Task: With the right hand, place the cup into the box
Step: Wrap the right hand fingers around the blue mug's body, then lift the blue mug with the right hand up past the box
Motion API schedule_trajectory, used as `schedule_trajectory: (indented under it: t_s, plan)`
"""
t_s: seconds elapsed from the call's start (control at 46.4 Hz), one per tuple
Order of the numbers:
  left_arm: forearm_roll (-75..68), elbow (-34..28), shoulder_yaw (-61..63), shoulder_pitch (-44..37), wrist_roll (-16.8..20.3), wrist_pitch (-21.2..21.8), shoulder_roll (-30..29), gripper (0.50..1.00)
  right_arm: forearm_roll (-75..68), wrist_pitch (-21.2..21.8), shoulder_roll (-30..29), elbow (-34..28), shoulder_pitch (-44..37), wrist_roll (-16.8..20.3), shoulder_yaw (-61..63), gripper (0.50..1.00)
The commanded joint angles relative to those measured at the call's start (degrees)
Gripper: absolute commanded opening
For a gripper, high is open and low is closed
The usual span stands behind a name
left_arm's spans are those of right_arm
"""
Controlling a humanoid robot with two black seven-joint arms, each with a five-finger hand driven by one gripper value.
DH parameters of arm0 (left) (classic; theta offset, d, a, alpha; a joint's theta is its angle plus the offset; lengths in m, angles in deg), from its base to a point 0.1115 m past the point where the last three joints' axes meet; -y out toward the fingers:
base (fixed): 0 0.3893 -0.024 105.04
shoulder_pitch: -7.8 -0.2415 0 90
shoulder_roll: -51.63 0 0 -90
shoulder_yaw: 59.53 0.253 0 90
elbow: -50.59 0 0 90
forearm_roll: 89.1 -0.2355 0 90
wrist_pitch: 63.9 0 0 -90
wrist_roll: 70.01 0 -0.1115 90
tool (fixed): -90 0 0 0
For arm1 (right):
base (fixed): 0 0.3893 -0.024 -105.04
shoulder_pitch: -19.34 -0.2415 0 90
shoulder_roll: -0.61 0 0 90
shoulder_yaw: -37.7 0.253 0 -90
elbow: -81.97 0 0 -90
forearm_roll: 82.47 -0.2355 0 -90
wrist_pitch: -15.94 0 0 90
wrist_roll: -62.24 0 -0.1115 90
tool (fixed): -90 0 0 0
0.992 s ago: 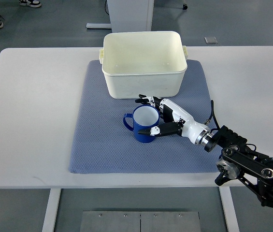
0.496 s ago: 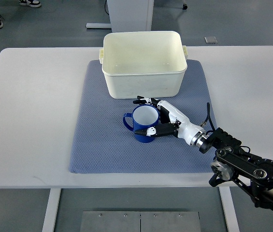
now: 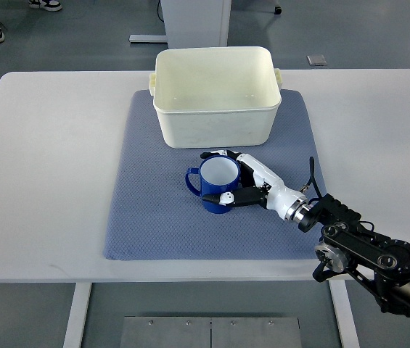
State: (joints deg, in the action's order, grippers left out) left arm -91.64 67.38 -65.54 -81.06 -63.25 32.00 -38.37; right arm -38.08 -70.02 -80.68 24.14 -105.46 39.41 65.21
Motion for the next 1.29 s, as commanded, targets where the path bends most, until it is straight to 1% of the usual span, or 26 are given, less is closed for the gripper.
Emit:
schedule_trajectory:
  t_s: [0.0, 0.086, 0.172, 0.194, 0.259, 0.28, 0.302, 0.323, 0.345, 0.453, 0.517, 0.561, 0.604, 0.668, 0.884, 1.035, 1.272]
  plan:
    - [0.00, 0.00, 0.04, 0.00, 0.00, -0.01, 0.00, 1.000, 0.00, 0.00, 0.00, 0.00, 0.08, -0.02, -0.35, 0.870]
    - [0.00, 0.00, -0.05, 0.00, 0.00, 0.08, 0.00, 1.000, 0.00, 0.00, -0.09, 0.18, 0.08, -0.02, -0.43, 0.862]
    - [0.00, 0.00, -0.05, 0.00, 0.00, -0.01, 0.00, 1.000, 0.00, 0.00, -0.36, 0.53, 0.52, -0.11, -0.61, 0.843]
    - [0.00, 0.00, 0.04, 0.00, 0.00, -0.01, 0.00, 1.000, 0.00, 0.00, -0.36, 0.53, 0.61, -0.11, -0.70, 0.834]
    - [0.00, 0.00, 0.04, 0.00, 0.00, -0.01, 0.00, 1.000, 0.00, 0.00, -0.27, 0.62, 0.69, -0.46, -0.87, 0.776]
    - [0.00, 0.00, 0.04, 0.00, 0.00, -0.01, 0.00, 1.000, 0.00, 0.00, -0.27, 0.70, 0.69, -0.55, -0.87, 0.745]
    - [0.00, 0.00, 0.04, 0.00, -0.09, -0.01, 0.00, 1.000, 0.00, 0.00, -0.27, 0.70, 0.61, -0.64, -0.87, 0.693]
    - [0.00, 0.00, 0.04, 0.00, 0.00, -0.01, 0.00, 1.000, 0.00, 0.00, -0.27, 0.70, 0.61, -0.73, -0.87, 0.613]
    - [0.00, 0.00, -0.05, 0.00, 0.00, -0.01, 0.00, 1.000, 0.00, 0.00, -0.27, 0.62, 0.61, -0.73, -0.79, 0.500]
    - [0.00, 0.00, 0.04, 0.00, 0.00, -0.01, 0.00, 1.000, 0.00, -0.17, -0.27, 0.62, 0.52, -0.73, -0.70, 0.500]
    - [0.00, 0.00, -0.05, 0.00, 0.00, -0.01, 0.00, 1.000, 0.00, -1.49, -0.27, 0.44, 0.34, -1.16, -0.61, 0.500]
    - [0.00, 0.00, 0.04, 0.00, 0.00, -0.01, 0.00, 1.000, 0.00, -3.59, -0.36, 0.44, 0.43, -2.22, -0.52, 0.500]
    - [0.00, 0.00, -0.05, 0.00, 0.00, -0.01, 0.00, 1.000, -0.17, -6.93, -0.44, 0.44, 0.34, -3.18, -0.61, 0.500]
    - [0.00, 0.00, 0.04, 0.00, 0.00, -0.01, 0.00, 1.000, -0.44, -9.66, -0.44, 0.18, 0.26, -3.89, -0.70, 0.500]
    - [0.00, 0.00, 0.04, 0.00, 0.00, -0.01, 0.00, 1.000, -0.70, -8.88, 1.05, -2.01, -0.10, -4.15, -0.79, 0.500]
    - [0.00, 0.00, -0.05, 0.00, 0.00, -0.01, 0.00, 1.000, -0.79, -5.28, 5.70, -6.50, -0.01, -4.42, -0.70, 0.500]
    - [0.00, 0.00, -0.05, 0.00, 0.00, -0.01, 0.00, 1.000, -2.28, -4.75, 13.08, -11.60, -0.18, -6.00, -0.44, 0.500]
